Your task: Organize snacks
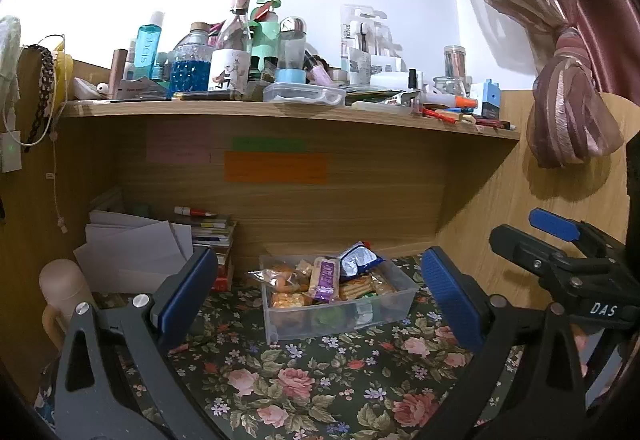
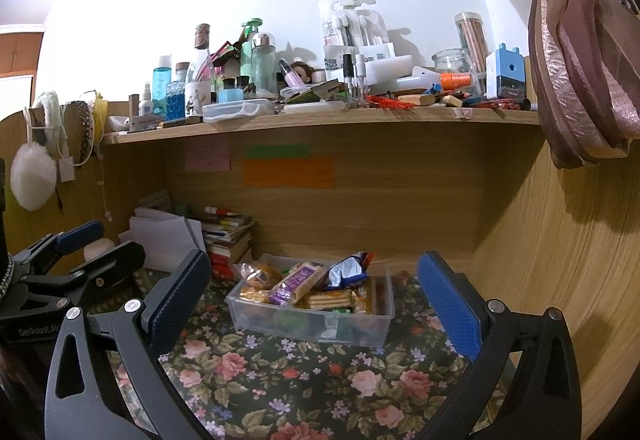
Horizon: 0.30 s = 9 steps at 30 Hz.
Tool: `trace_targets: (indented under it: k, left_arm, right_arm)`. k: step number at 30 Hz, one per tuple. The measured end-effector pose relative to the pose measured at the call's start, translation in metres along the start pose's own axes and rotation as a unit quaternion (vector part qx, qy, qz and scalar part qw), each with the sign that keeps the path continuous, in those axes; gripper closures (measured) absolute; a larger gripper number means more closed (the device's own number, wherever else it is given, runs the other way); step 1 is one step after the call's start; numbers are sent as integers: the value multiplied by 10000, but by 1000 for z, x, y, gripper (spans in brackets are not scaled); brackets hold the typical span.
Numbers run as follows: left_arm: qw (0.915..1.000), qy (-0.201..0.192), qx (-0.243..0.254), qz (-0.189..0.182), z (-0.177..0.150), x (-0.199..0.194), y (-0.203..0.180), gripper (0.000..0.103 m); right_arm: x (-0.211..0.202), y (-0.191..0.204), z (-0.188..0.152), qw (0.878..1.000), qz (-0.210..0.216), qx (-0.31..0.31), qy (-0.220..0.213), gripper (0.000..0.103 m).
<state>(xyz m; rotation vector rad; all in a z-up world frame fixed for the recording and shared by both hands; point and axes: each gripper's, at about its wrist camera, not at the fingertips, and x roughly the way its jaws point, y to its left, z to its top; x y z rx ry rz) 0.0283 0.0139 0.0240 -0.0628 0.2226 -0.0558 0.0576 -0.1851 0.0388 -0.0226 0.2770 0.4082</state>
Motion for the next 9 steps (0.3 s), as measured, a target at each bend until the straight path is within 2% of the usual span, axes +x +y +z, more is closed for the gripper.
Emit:
trace_targets:
  k: [9]
  left_arm:
    - [10000, 9, 11, -22, 0, 1, 0, 0]
  right_arm:
    - [2, -2, 0, 10000, 3, 18, 23, 0]
